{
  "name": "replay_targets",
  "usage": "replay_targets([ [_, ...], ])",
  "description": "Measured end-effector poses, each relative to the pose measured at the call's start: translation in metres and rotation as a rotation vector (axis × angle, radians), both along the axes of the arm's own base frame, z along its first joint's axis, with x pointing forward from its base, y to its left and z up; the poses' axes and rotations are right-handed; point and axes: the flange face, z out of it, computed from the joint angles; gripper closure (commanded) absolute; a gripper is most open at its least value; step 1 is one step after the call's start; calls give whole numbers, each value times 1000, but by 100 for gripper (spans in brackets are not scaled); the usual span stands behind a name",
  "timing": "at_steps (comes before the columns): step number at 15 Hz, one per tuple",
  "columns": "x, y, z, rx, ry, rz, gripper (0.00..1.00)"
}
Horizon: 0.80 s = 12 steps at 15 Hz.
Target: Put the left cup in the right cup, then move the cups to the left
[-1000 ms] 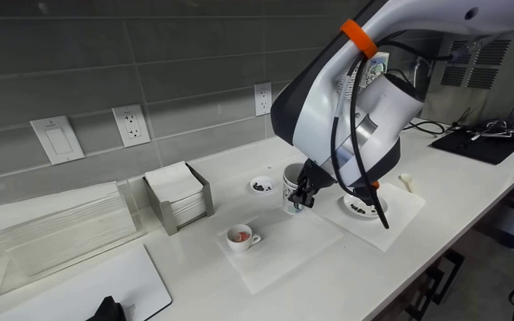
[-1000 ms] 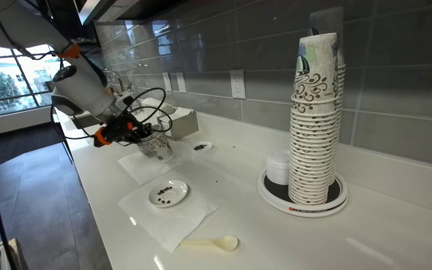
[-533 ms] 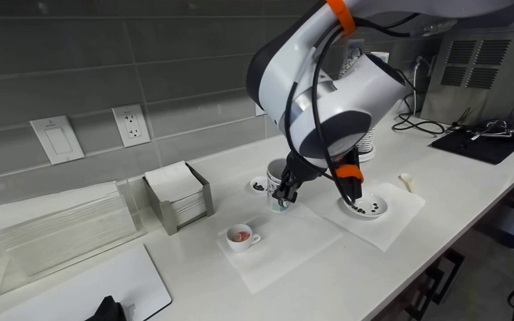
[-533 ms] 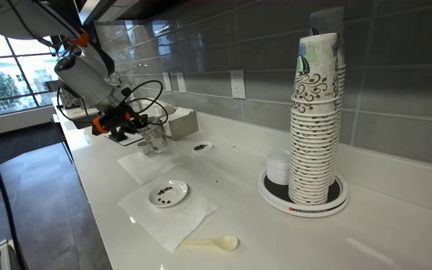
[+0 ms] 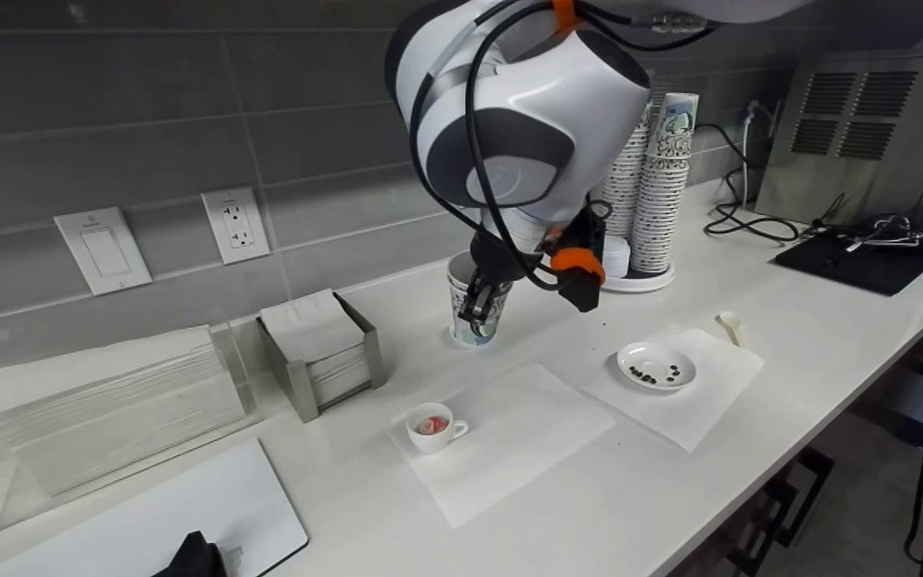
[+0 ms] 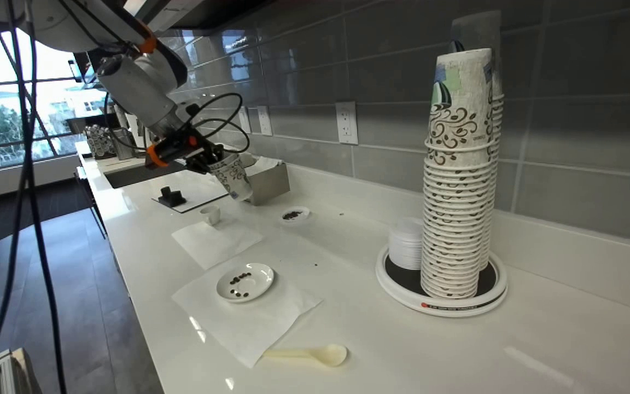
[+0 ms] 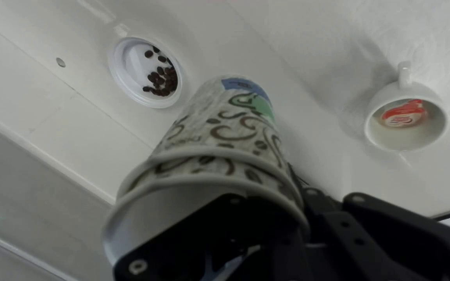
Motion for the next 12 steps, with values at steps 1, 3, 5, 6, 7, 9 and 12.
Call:
replay_targets([
  [1, 6, 1, 0, -5, 8, -11, 99],
  [3, 17, 2, -4, -9, 28, -30, 99],
  [5, 27, 3, -12, -3, 48, -46, 99],
  [6, 32, 3, -17, 0, 59, -51, 99],
  [7, 36, 3, -22, 6, 70, -57, 99],
  [9, 44, 4, -30, 25, 89, -61, 99],
  [12, 53, 3, -38, 46, 114, -69, 99],
])
